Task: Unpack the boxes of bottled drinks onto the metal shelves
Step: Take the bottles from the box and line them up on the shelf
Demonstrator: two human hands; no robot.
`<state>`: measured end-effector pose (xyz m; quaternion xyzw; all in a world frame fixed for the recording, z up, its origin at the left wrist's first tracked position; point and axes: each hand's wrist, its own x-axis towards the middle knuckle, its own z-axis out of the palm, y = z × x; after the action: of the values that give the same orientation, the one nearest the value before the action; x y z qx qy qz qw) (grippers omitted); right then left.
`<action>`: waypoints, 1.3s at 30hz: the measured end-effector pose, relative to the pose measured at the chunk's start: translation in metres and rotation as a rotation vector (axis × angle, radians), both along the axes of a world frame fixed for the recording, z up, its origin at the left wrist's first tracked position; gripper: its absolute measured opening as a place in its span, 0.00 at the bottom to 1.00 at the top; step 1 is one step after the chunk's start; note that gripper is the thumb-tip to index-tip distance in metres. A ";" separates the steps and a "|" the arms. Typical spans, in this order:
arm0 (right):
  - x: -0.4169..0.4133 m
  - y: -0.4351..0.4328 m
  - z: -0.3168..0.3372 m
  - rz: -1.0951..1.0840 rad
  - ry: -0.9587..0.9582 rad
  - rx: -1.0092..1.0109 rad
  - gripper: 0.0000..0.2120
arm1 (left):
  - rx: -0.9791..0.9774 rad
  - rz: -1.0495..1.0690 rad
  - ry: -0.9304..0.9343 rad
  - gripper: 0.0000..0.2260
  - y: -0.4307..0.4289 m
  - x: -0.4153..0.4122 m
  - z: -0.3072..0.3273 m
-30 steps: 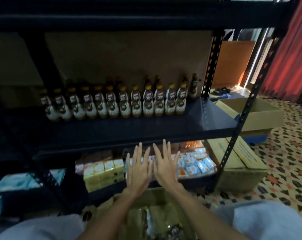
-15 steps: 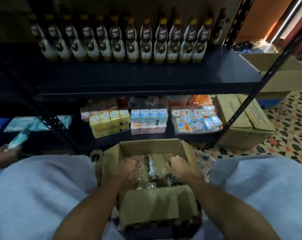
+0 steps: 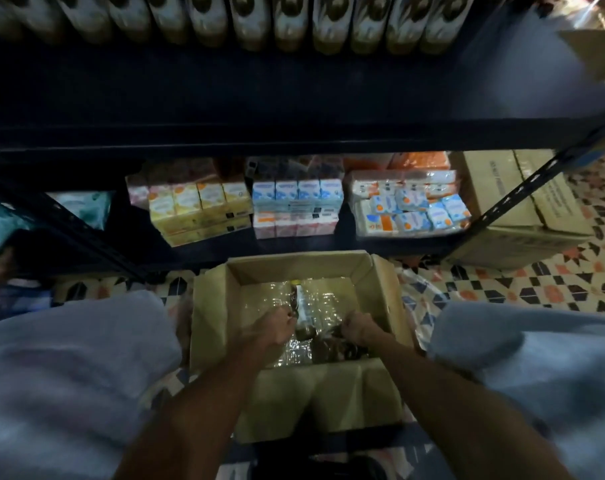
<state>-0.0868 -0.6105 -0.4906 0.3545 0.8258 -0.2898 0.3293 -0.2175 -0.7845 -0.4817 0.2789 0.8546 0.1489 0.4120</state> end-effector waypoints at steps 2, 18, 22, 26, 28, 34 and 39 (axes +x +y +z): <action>-0.004 0.006 -0.026 -0.110 -0.026 0.010 0.10 | -0.011 0.043 -0.067 0.13 0.009 0.001 -0.024; -0.036 -0.016 -0.109 -0.739 0.238 -0.148 0.40 | -0.089 0.497 -0.224 0.36 0.062 -0.003 -0.101; -0.043 -0.017 -0.119 -0.799 0.286 -0.423 0.29 | -0.090 0.469 -0.278 0.32 0.052 -0.012 -0.110; -0.045 -0.017 -0.124 -0.779 0.266 -0.533 0.25 | -0.144 0.411 -0.400 0.26 0.029 -0.017 -0.120; -0.048 -0.022 -0.120 -0.754 0.294 -0.553 0.28 | -0.118 0.461 -0.460 0.26 0.020 -0.016 -0.120; -0.048 -0.029 -0.093 -0.706 0.366 -0.543 0.25 | -0.040 0.576 -0.598 0.34 0.006 -0.013 -0.102; -0.045 -0.032 -0.070 -0.816 0.406 -0.570 0.16 | 0.037 0.632 -0.581 0.33 0.001 -0.013 -0.078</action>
<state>-0.1318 -0.6426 -0.5604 0.4799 0.5565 -0.6698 0.1068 -0.2305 -0.7839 -0.5601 -0.0427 0.7436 0.3554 0.5647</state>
